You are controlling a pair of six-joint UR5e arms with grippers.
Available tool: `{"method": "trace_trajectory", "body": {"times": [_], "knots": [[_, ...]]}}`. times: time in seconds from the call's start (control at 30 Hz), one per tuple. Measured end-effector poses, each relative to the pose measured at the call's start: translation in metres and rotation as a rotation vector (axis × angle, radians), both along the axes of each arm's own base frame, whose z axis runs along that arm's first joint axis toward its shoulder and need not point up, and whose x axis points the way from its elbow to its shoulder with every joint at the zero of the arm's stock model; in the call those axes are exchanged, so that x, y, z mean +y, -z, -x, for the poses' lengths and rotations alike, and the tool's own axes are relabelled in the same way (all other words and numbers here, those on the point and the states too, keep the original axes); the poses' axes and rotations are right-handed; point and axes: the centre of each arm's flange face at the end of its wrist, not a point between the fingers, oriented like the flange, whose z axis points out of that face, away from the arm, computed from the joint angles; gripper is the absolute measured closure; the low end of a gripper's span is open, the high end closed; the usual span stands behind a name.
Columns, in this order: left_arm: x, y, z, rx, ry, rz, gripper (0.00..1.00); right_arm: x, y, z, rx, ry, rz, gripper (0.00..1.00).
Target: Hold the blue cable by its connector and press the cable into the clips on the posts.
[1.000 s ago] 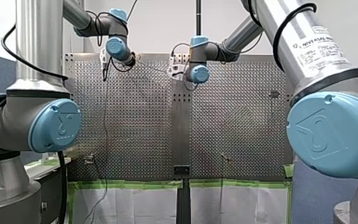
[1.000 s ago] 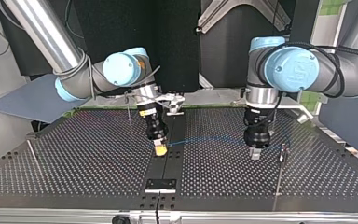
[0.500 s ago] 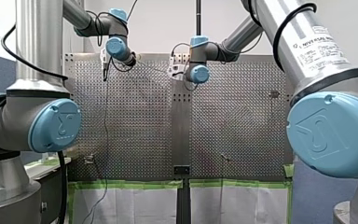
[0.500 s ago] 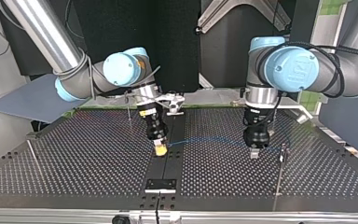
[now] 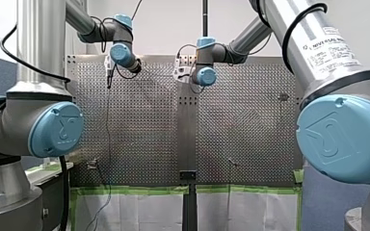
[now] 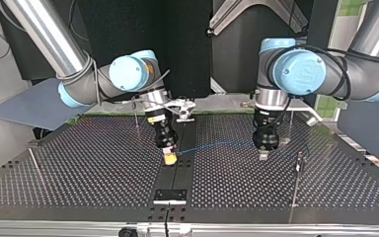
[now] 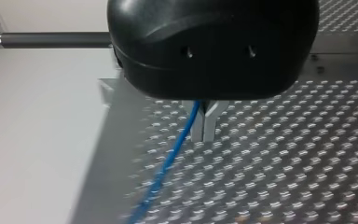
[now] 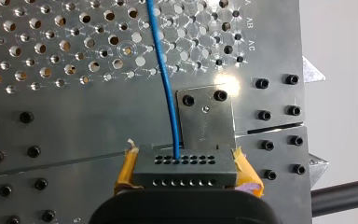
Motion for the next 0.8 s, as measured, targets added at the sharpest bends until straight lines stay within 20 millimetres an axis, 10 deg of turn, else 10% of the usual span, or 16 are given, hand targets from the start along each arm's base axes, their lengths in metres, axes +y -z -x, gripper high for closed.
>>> {"method": "trace_trajectory", "body": {"times": [0.8], "knots": [[-0.016,0.046,0.004,0.046,0.007,-0.012,1.0,0.0,0.0,0.0,0.0,0.0,0.0,1.0]]}}
